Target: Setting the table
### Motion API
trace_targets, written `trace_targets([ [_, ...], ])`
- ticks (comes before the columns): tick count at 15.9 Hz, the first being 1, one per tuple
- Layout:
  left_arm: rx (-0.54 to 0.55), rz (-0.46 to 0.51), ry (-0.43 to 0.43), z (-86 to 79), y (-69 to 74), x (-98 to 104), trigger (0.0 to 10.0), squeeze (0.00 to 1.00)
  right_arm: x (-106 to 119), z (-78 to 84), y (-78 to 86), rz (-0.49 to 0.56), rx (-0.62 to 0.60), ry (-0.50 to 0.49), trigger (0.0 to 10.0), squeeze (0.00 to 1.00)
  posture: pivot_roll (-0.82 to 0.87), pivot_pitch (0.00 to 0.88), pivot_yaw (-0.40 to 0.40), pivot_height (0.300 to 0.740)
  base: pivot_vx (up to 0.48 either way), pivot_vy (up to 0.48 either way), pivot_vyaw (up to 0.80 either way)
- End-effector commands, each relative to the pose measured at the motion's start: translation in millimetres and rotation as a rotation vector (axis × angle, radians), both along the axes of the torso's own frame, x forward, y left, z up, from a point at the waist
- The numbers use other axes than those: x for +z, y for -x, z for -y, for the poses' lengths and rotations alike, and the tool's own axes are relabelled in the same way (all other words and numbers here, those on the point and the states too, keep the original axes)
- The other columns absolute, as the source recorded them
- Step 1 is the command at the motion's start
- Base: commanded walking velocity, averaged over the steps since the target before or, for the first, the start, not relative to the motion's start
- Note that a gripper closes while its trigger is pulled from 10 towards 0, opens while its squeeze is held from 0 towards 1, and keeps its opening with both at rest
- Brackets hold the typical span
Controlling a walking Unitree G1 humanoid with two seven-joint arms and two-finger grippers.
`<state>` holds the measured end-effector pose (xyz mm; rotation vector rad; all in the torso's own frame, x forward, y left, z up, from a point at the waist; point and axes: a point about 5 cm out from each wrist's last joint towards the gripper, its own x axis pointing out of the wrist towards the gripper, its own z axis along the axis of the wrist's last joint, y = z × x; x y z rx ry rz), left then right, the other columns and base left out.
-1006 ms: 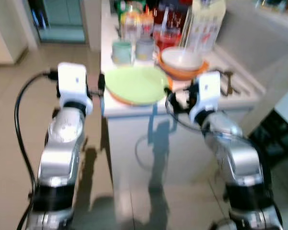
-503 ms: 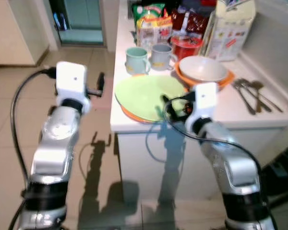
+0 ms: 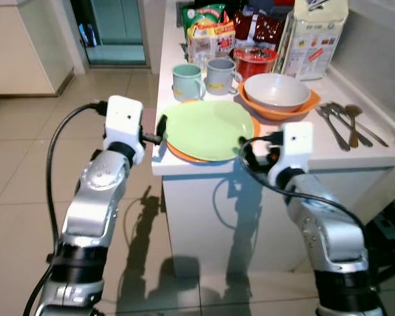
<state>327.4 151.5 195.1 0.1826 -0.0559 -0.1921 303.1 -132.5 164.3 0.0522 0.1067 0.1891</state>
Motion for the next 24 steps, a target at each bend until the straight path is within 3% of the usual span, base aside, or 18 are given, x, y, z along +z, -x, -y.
trace_targets([
  [1, -0.021, 0.015, -0.01, 3.8, -2.0, 4, 10.0, 0.0, 3, 3.4, 1.5, 0.004, -0.014, -0.006, 10.0, 0.0, 0.04, 0.0, 0.015, 0.74, 0.0, 0.0, 0.0],
  [2, -0.092, -0.025, -0.006, 15.7, -8.5, -2, 10.0, 0.0, 3, 20.6, -0.9, -0.012, -0.077, -0.017, 10.0, 0.0, 0.02, 0.0, 0.022, 0.74, 0.0, 0.0, 0.0],
  [7, -0.145, -0.055, 0.004, 20.9, -19.5, -4, 10.0, 0.0, 14, 30.8, -6.9, -0.004, -0.104, -0.017, 10.0, 0.0, 0.02, 0.0, -0.002, 0.74, 0.0, 0.0, 0.0],
  [9, -0.183, -0.073, -0.042, 22.5, -28.8, -7, 10.0, 0.0, 19, 32.3, -13.5, -0.012, -0.097, 0.001, 10.0, 0.0, 0.01, 0.0, -0.007, 0.74, 0.0, 0.0, 0.0],
  [10, -0.211, -0.103, -0.114, 25.0, -33.6, -11, 10.0, 0.0, 19, 34.1, -17.2, -0.035, -0.087, 0.038, 10.0, 0.0, 0.01, 0.0, -0.016, 0.74, 0.0, 0.0, 0.0],
  [11, -0.211, -0.103, -0.114, 25.0, -33.6, -11, 10.0, 0.0, 19, 34.1, -17.2, -0.035, -0.087, 0.038, 10.0, 0.0, 0.01, 0.0, -0.016, 0.74, 0.0, 0.0, 0.0],
  [13, -0.217, -0.147, -0.288, 23.8, -43.7, -18, 10.0, 0.0, 22, 35.1, -20.2, -0.062, -0.068, 0.067, 10.0, 0.0, 0.01, 0.0, -0.024, 0.74, 0.0, 0.0, 0.0],
  [16, -0.198, -0.165, -0.351, 22.7, -52.3, -18, 10.0, 0.0, 20, 39.0, -20.6, -0.091, -0.088, 0.052, 10.0, 0.0, 0.01, 0.0, -0.021, 0.74, 0.0, 0.0, 0.0],
  [19, -0.263, -0.198, -0.406, 31.8, -53.1, -24, 10.0, 0.0, 16, 41.1, -19.0, -0.117, -0.097, 0.055, 10.0, 0.0, 0.0, 0.0, -0.013, 0.74, 0.0, 0.0, 0.0],
  [22, -0.376, -0.215, -0.422, 46.5, -53.1, -23, 10.0, 0.0, 9, 47.2, -15.9, -0.169, -0.117, 0.071, 10.0, 0.0, 0.0, 0.0, -0.008, 0.74, 0.0, 0.0, 0.0],
  [24, -0.421, -0.207, -0.414, 53.8, -51.3, -19, 10.0, 0.0, 7, 49.5, -14.5, -0.182, -0.127, 0.032, 10.0, 0.0, 0.0, 0.0, -0.006, 0.74, 0.0, 0.0, 0.0],
])
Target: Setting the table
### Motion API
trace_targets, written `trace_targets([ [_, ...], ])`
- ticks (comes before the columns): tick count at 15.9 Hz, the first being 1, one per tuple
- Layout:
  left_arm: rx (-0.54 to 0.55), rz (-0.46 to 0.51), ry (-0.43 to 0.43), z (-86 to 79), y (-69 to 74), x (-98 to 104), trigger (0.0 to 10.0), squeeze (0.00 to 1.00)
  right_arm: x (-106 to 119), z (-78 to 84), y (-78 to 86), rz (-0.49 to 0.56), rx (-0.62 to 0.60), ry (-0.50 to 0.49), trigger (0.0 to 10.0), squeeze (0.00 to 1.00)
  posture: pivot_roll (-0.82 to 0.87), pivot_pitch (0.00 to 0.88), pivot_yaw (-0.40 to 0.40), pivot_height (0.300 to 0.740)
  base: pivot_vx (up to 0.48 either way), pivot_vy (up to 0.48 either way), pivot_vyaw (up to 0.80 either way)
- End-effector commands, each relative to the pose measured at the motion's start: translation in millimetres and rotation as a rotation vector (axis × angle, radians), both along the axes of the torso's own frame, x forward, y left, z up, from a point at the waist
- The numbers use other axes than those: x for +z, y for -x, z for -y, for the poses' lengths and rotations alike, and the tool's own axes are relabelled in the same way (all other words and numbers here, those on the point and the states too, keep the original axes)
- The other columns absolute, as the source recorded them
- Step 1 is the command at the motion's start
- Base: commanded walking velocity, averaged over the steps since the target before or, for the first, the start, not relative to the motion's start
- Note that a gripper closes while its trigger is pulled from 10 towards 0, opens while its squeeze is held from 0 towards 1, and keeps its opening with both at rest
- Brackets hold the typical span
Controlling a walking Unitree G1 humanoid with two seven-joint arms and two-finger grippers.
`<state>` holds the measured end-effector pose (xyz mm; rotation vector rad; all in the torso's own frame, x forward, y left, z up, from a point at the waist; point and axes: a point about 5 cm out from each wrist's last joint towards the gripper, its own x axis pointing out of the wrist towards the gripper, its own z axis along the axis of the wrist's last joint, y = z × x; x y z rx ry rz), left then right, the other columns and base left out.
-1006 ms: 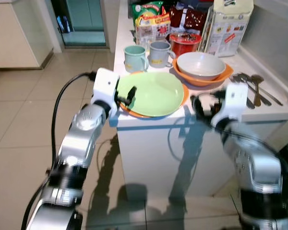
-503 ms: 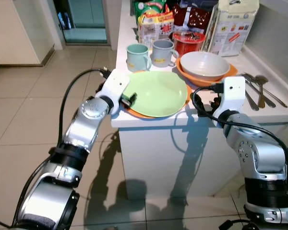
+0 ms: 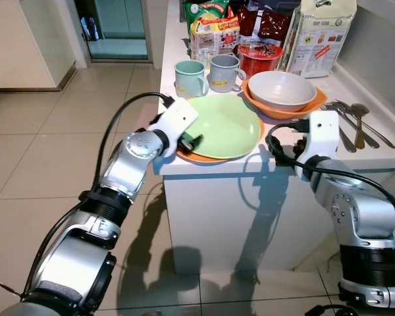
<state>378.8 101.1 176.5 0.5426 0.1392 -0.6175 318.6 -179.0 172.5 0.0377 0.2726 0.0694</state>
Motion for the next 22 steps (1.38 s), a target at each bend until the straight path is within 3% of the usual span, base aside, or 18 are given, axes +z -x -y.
trace_targets([
  [1, -0.038, -0.019, -0.005, 6.8, 0.7, 1, 10.0, 0.0, -3, 3.6, 1.5, -0.018, -0.018, -0.03, 10.0, 0.0, 0.0, 0.0, -0.006, 0.74, 0.0, 0.0, 0.0],
  [4, -0.088, -0.024, 0.026, 17.3, 4.1, 5, 10.0, 0.0, -9, 2.8, 4.4, -0.034, -0.024, -0.259, 10.0, 0.0, 0.0, 0.0, -0.006, 0.74, 0.0, 0.0, 0.0],
  [5, -0.103, -0.028, 0.03, 19.2, 5.6, 4, 10.0, 0.0, -11, 0.6, 4.8, -0.043, -0.008, -0.394, 10.0, 0.0, 0.0, 0.0, -0.006, 0.74, 0.0, 0.0, 0.0],
  [6, -0.116, -0.031, 0.031, 20.9, 6.7, 4, 10.0, 0.0, -14, -5.7, 6.0, -0.068, 0.033, -0.484, 10.0, 0.56, 0.0, 0.0, -0.006, 0.74, 0.0, 0.0, 0.0],
  [7, -0.12, -0.032, 0.032, 21.4, 7.0, 4, 10.0, 0.0, -14, -7.5, 6.4, -0.075, 0.044, -0.499, 10.0, 0.56, 0.0, 0.0, -0.006, 0.74, 0.0, 0.0, 0.0],
  [8, -0.136, -0.037, 0.034, 23.4, 8.3, 5, 10.0, 0.0, -16, -13.0, 6.8, -0.097, 0.073, -0.535, 10.0, 1.0, 0.0, 0.0, -0.006, 0.74, 0.0, 0.0, 0.0],
  [12, -0.178, -0.058, 0.045, 29.8, 11.9, 6, 10.0, 0.0, -11, -23.1, 2.5, -0.132, 0.14, -0.655, 10.0, 1.0, 0.0, 0.0, -0.015, 0.74, 0.0, 0.0, 0.0],
  [16, -0.226, -0.084, 0.047, 36.7, 17.0, 6, 10.0, 0.0, -11, -35.8, 3.2, -0.226, 0.224, -0.673, 10.0, 1.0, 0.0, 0.0, -0.019, 0.74, 0.0, 0.0, 0.0],
  [17, -0.227, -0.085, 0.045, 37.0, 17.6, 6, 10.0, 0.0, -12, -39.6, 4.3, -0.247, 0.234, -0.689, 10.0, 0.62, 0.0, 0.0, -0.019, 0.74, 0.0, 0.0, 0.0],
  [18, -0.226, -0.084, 0.044, 36.9, 17.6, 6, 10.0, 0.0, -13, -41.2, 4.7, -0.255, 0.238, -0.696, 10.0, 0.38, 0.0, 0.0, -0.019, 0.74, 0.0, 0.0, 0.0],
  [19, -0.215, -0.076, 0.045, 36.1, 16.2, 8, 10.0, 0.0, -13, -44.2, 5.1, -0.269, 0.242, -0.722, 10.0, 0.0, 0.0, 0.0, -0.019, 0.74, 0.0, 0.0, 0.0],
  [22, -0.18, -0.046, 0.019, 28.8, 12.6, 17, 10.0, 0.0, -14, -47.3, 5.8, -0.294, 0.246, -0.773, 10.0, 0.0, 0.0, 0.0, -0.019, 0.74, 0.0, 0.0, 0.0],
])
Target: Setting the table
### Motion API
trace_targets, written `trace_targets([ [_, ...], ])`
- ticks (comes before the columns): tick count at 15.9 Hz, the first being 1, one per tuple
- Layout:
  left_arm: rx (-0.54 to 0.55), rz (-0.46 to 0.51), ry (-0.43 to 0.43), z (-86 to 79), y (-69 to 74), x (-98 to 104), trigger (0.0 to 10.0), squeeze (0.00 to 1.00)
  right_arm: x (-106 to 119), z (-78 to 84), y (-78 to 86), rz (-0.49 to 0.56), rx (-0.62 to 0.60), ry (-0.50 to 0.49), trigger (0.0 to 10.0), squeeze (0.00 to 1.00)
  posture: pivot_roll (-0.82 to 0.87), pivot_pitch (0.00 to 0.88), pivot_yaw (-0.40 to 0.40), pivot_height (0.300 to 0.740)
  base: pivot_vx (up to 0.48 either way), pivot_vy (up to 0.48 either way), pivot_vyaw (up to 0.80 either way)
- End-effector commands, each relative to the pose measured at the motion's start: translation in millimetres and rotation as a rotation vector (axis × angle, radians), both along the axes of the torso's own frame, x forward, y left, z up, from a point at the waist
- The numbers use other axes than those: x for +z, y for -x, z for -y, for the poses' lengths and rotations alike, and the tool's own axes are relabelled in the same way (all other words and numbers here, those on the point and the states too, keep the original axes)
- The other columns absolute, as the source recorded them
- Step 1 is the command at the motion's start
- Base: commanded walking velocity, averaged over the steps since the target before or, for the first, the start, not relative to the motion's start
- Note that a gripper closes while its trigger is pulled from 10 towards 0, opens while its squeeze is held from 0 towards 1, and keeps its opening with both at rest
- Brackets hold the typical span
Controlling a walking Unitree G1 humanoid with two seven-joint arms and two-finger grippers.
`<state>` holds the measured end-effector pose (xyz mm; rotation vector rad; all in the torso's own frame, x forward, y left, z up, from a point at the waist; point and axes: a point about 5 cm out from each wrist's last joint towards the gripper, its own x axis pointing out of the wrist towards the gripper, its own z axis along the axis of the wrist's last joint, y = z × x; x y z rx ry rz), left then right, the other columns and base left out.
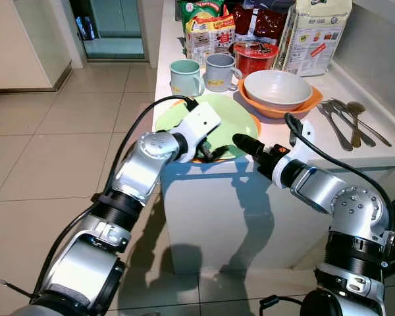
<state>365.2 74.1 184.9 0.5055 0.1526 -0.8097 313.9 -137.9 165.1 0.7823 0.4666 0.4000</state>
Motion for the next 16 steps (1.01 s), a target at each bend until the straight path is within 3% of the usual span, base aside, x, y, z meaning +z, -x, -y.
trace_targets([
  [1, -0.004, 0.028, -0.005, -0.4, -0.7, 11, 10.0, 0.0, -7, -6.7, 2.0, -0.058, 0.037, -0.026, 10.0, 0.0, 0.0, 0.0, -0.019, 0.74, 0.0, 0.0, 0.0],
  [3, 0.0, 0.032, -0.015, -5.0, 0.0, 13, 10.0, 0.0, -8, -6.5, 3.3, -0.07, 0.036, -0.039, 0.0, 0.0, 0.0, 0.0, -0.018, 0.74, 0.0, 0.0, 0.0],
  [9, 0.082, 0.048, -0.015, -22.2, -3.9, 22, 10.0, 0.0, -8, -7.9, 6.6, -0.085, 0.065, -0.063, 0.0, 0.0, 0.0, 0.0, -0.02, 0.74, 0.0, 0.0, 0.0],
  [16, 0.09, 0.02, 0.02, -26.2, 6.6, 23, 10.0, 0.0, -8, -7.2, 7.3, -0.1, 0.079, -0.066, 0.0, 0.0, 0.0, 0.0, -0.027, 0.74, 0.0, 0.0, 0.0],
])
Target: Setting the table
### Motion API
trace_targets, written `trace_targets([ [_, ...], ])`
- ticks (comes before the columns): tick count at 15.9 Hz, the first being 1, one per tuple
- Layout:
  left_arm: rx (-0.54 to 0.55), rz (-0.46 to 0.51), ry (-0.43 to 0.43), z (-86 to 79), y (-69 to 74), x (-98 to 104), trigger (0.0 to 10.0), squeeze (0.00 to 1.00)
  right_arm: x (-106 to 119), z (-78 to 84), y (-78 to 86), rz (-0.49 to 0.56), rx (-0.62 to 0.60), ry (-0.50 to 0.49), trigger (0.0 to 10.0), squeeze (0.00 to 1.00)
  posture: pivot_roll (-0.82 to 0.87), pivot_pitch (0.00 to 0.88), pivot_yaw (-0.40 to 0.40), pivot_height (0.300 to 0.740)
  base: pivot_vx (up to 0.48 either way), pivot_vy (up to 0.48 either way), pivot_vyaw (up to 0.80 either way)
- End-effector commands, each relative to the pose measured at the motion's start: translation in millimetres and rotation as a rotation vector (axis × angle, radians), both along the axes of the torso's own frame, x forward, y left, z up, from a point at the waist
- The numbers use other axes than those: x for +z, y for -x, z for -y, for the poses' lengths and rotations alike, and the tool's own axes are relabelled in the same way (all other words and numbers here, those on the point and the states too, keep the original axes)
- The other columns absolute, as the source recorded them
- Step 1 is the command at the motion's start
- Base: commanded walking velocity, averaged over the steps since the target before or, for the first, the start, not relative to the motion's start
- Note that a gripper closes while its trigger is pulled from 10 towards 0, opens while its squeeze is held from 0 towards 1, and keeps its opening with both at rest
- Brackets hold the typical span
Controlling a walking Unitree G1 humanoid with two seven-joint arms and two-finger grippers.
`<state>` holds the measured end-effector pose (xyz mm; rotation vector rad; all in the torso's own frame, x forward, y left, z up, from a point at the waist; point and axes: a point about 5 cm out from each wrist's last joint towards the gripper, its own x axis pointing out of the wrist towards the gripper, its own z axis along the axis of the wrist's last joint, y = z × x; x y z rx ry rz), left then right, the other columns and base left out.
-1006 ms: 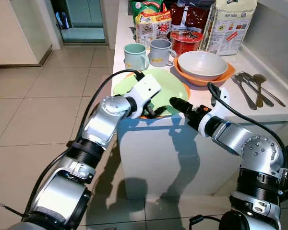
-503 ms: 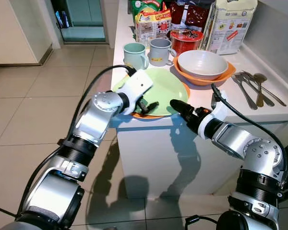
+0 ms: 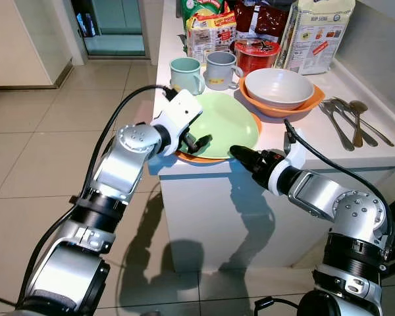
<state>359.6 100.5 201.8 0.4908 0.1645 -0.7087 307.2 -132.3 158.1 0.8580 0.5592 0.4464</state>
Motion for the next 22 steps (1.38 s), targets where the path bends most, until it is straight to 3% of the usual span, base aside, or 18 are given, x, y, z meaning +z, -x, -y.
trace_targets([
  [1, -0.022, 0.001, 0.021, 1.0, 3.3, 6, 10.0, 0.0, 0, -0.2, 0.2, -0.016, 0.011, 0.007, 0.0, 0.0, 0.0, 0.0, -0.027, 0.74, 0.0, 0.0, 0.0],
  [5, -0.052, -0.022, 0.039, 1.4, 11.3, 5, 10.0, 0.0, 5, 4.0, -1.2, -0.002, -0.007, -0.003, 0.0, 0.0, 0.0, 0.0, -0.027, 0.74, 0.0, 0.0, 0.0],
  [10, -0.021, -0.019, 0.073, -3.7, 11.4, 10, 10.0, 0.0, 10, 6.5, -3.6, 0.016, -0.02, -0.028, 0.0, 0.0, 0.0, 0.0, -0.028, 0.74, 0.0, 0.0, 0.0],
  [14, 0.005, -0.009, 0.107, -4.3, 10.2, 14, 10.0, 0.0, 27, 9.2, -6.9, 0.093, -0.054, -0.135, 0.0, 0.0, 0.0, 0.0, -0.028, 0.74, 0.0, 0.0, 0.0],
  [16, 0.005, -0.009, 0.107, -4.5, 10.4, 14, 10.0, 0.0, 25, 14.8, -8.3, 0.083, -0.07, -0.053, 0.0, 0.0, 0.0, 0.0, -0.028, 0.74, 0.0, 0.0, 0.0],
  [17, 0.004, -0.01, 0.105, -4.5, 10.8, 14, 10.0, 0.0, 22, 17.4, -9.1, 0.066, -0.084, 0.005, 0.7, 0.0, 0.0, 0.0, -0.028, 0.74, 0.0, 0.0, 0.0],
  [18, 0.0, -0.015, 0.098, -3.4, 12.5, 11, 10.0, 0.0, 17, 21.3, -10.1, 0.051, -0.091, 0.048, 10.0, 0.27, -0.01, 0.0, -0.032, 0.74, 0.0, 0.0, 0.0],
  [19, 0.0, -0.015, 0.098, -3.3, 12.7, 11, 10.0, 0.0, 18, 20.9, -10.2, 0.056, -0.087, 0.037, 10.0, 1.0, -0.01, 0.0, -0.032, 0.74, 0.0, 0.0, 0.0],
  [22, 0.007, -0.011, 0.101, -4.2, 12.0, 12, 10.0, 0.0, 21, 21.0, -12.3, 0.065, -0.088, 0.039, 10.0, 1.0, 0.0, 0.0, -0.039, 0.74, 0.0, 0.0, 0.0],
])
